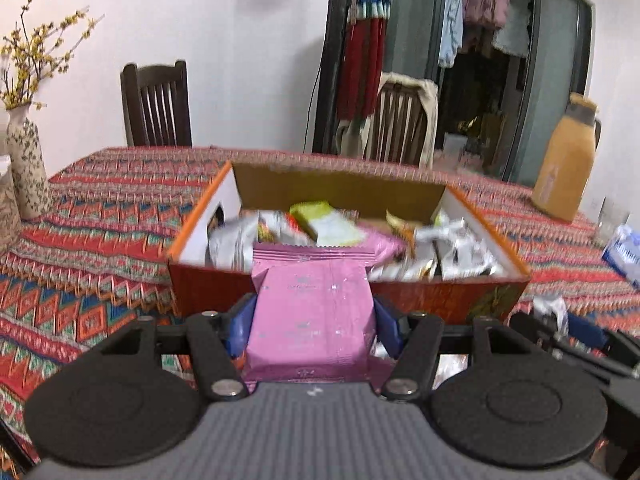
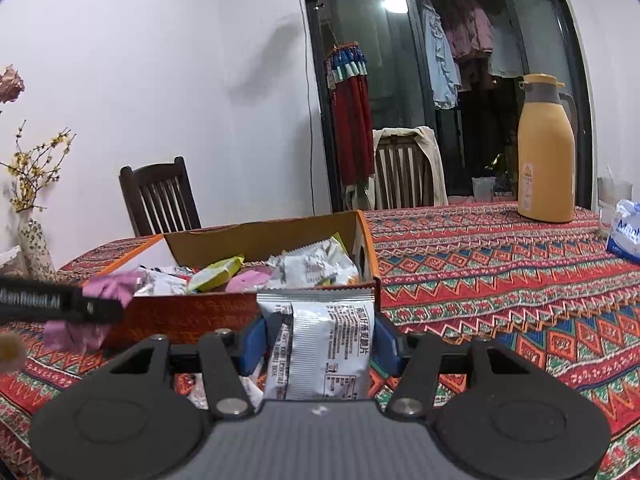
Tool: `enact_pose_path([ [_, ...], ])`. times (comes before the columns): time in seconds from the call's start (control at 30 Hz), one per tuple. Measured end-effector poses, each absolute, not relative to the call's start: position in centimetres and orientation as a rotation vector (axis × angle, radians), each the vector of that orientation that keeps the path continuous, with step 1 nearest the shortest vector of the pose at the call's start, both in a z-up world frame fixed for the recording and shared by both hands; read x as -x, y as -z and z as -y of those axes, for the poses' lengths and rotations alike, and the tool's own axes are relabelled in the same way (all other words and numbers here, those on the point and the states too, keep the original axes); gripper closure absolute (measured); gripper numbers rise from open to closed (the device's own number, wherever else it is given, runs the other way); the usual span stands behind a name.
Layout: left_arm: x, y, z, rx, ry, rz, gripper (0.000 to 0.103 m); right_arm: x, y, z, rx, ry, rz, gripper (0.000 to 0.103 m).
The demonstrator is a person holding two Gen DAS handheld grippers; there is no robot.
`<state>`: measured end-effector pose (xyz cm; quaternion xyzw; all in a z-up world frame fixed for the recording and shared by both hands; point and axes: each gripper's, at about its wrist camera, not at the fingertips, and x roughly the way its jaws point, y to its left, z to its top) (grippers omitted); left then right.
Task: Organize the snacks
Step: 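Carry the white wrapper and pink packet over the box with both tools, then open both tools to drop the packets into the box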
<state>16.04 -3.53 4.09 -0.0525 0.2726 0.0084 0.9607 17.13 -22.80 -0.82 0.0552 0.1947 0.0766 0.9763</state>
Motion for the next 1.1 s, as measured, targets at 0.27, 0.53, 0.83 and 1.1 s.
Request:
enact_pose_path([
  [0.27, -18.5, -7.2, 3.1, 0.109, 0.012, -0.480, 0.040, -18.4, -5.6, 22.4, -0.098, -0.169, -0.272, 0.047],
  [0.53, -23.5, -8.2, 2.0, 0.099, -0.009, -0.461, 0.040, -24.3, -7.9, 20.6, -0.088, -0.129, -0.263, 0.047],
  [0.83, -27.2, -5.0, 0.6, 0.162, -0.024, -0.469, 0.040, -29.3, -4.4, 18.8, -0.067, -0.098, -0.334, 0.047],
  [1.1, -28.0, -3.9, -0.9, 0.200, -0.039, -0.509, 0.040, -30.0, -2.0, 18.1, -0.059, -0.143, -0.382, 0.046],
])
